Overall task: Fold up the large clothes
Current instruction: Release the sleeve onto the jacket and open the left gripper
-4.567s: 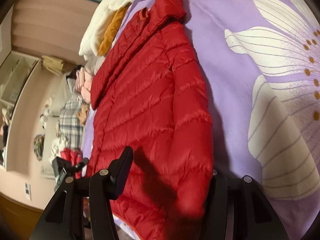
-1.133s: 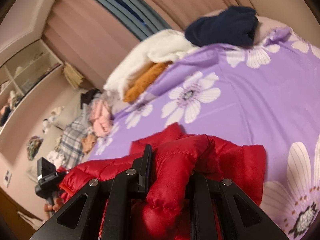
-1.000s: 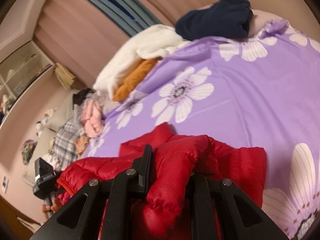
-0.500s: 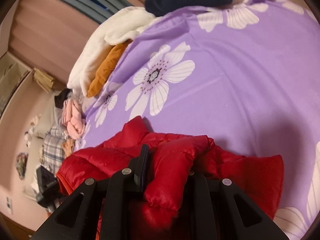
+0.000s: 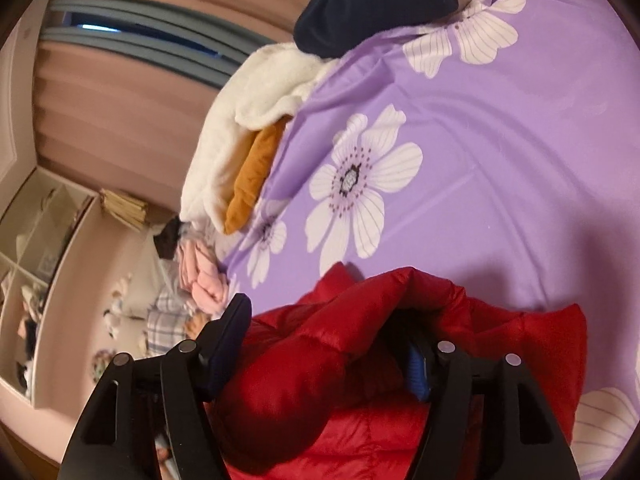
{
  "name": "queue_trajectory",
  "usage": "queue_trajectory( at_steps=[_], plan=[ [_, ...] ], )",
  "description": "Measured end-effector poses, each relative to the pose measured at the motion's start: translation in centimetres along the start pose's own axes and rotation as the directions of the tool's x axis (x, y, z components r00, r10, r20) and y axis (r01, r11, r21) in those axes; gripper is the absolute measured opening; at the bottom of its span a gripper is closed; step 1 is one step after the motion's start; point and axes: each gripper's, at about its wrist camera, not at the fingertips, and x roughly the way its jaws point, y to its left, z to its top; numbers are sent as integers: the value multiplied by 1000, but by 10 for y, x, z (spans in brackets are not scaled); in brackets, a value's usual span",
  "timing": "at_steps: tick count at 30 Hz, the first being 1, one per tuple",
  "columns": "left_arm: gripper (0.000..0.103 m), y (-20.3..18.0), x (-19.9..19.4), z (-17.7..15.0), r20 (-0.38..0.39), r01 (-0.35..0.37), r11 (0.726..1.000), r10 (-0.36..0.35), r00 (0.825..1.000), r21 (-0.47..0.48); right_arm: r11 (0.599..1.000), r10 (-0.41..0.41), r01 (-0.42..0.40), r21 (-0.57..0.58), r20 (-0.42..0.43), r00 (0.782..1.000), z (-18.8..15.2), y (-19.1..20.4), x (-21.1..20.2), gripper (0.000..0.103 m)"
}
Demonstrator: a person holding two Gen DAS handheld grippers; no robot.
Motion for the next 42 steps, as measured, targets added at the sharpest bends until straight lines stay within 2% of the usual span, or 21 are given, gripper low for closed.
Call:
queue_trajectory(
  at_steps=[4, 6, 8, 9, 11, 13, 16, 21, 24, 26, 28, 31, 37, 39, 41, 42],
  plan=[
    [84, 1, -8, -4, 7, -21, 1000, 21, 1000, 20, 992, 90, -102, 80, 139, 986, 16, 0, -23, 82],
    [84, -2, -12, -7, 9, -20, 999, 20, 1000, 28, 996, 54, -65, 56, 175, 983, 19, 7, -34, 82],
    [84, -9, -17, -10, 23, -32, 998, 30, 999, 61, 999, 5, 1, -35, 161, 987, 13, 21, -35, 82],
    [84, -15, -19, -13, 32, -50, 994, 47, 998, 93, 992, -44, 60, -111, 140, 989, 6, 30, -32, 82],
    [84, -29, -20, -23, 38, -81, 981, 75, 996, 175, 945, -169, 196, -262, 121, 978, -12, 45, -24, 82],
    [84, -42, -15, -36, 25, -101, 961, 98, 995, 259, 892, -237, 264, -367, 119, 964, -28, 53, -17, 81],
    [83, -53, -4, -57, 1, -129, 923, 138, 990, 362, 802, -313, 324, -502, 109, 943, -53, 60, -3, 73],
    [83, -53, 8, -87, -17, -164, 866, 195, 981, 472, 635, -450, 408, -656, 115, 886, -87, 55, 15, 60],
    [79, -47, 14, -104, -12, -211, 821, 256, 967, 530, 585, -501, 421, -693, 100, 860, -103, 45, 17, 56],
    [77, -40, 19, -116, -24, -224, 796, 287, 958, 562, 568, -532, 430, -702, 86, 842, -112, 38, 17, 56],
    [77, -30, 23, -128, -56, -217, 788, 303, 951, 576, 568, -550, 425, -705, 59, 833, -123, 30, 16, 55],
    [77, -23, 23, -145, -58, -219, 766, 317, 947, 604, 571, -561, 420, -706, 38, 827, -141, 23, 12, 55],
    [80, -10, 13, -164, -74, -211, 770, 318, 945, 602, 594, -541, 396, -700, 17, 841, -154, 16, -2, 55],
    [79, -11, 11, -163, -74, -219, 773, 323, 943, 595, 600, -549, 407, -688, 15, 836, -150, 20, -5, 55],
    [78, -15, 1, -161, -60, -233, 780, 326, 943, 580, 587, -554, 419, -693, 34, 832, -152, 31, -8, 55],
    [78, -18, -4, -162, -49, -233, 781, 319, 947, 580, 578, -530, 409, -706, 57, 846, -154, 41, -15, 55]
  ],
)
